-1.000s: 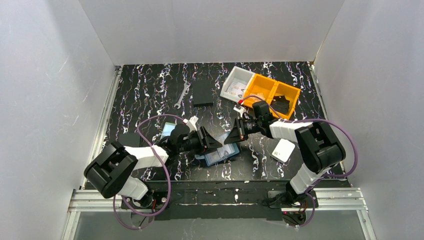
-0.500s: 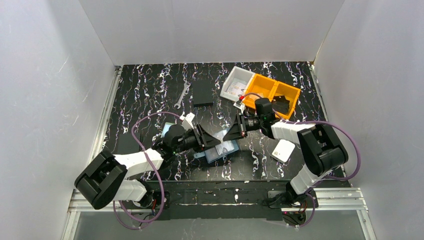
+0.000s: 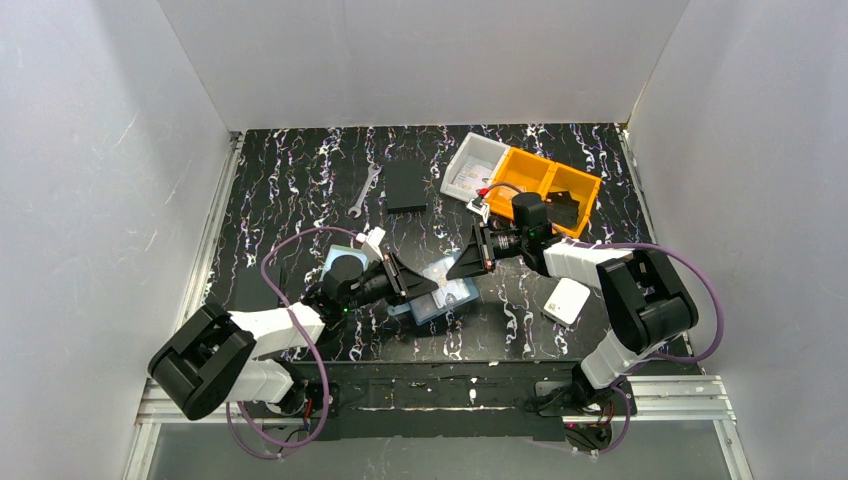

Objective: Take the credit cards out of the card holder
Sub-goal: Remove the credit card from the card holder, then place the credit card in the storage box, then remove the credit card from the card holder.

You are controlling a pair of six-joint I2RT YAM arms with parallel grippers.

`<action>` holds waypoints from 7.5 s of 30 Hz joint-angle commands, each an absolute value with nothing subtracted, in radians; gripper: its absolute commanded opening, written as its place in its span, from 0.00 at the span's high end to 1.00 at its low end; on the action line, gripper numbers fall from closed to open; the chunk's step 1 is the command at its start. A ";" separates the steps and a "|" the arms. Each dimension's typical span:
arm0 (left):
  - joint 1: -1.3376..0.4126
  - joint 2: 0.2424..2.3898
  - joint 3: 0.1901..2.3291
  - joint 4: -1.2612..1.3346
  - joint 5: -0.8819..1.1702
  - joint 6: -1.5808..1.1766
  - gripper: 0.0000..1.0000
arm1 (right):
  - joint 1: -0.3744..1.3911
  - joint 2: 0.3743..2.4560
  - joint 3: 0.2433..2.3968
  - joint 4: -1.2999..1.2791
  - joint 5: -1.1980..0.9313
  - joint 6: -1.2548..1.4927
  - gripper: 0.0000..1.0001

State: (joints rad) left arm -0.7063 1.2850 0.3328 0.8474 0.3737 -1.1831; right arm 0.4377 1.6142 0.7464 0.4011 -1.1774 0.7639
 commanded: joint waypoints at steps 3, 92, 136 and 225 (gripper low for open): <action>-0.707 1.319 0.304 1.052 0.394 -1.208 1.00 | 0.430 1.602 0.780 0.447 -1.208 0.774 0.99; -0.753 1.019 0.403 1.053 0.251 -0.844 1.00 | 0.497 1.457 1.230 -0.216 -1.356 0.202 0.57; -0.706 0.614 0.171 0.267 0.176 -0.848 0.02 | 0.465 1.910 1.944 -0.758 -0.088 -0.795 0.99; -0.670 0.700 0.257 0.193 0.200 -0.918 0.02 | 0.356 1.809 1.741 -0.590 -0.447 -0.463 0.22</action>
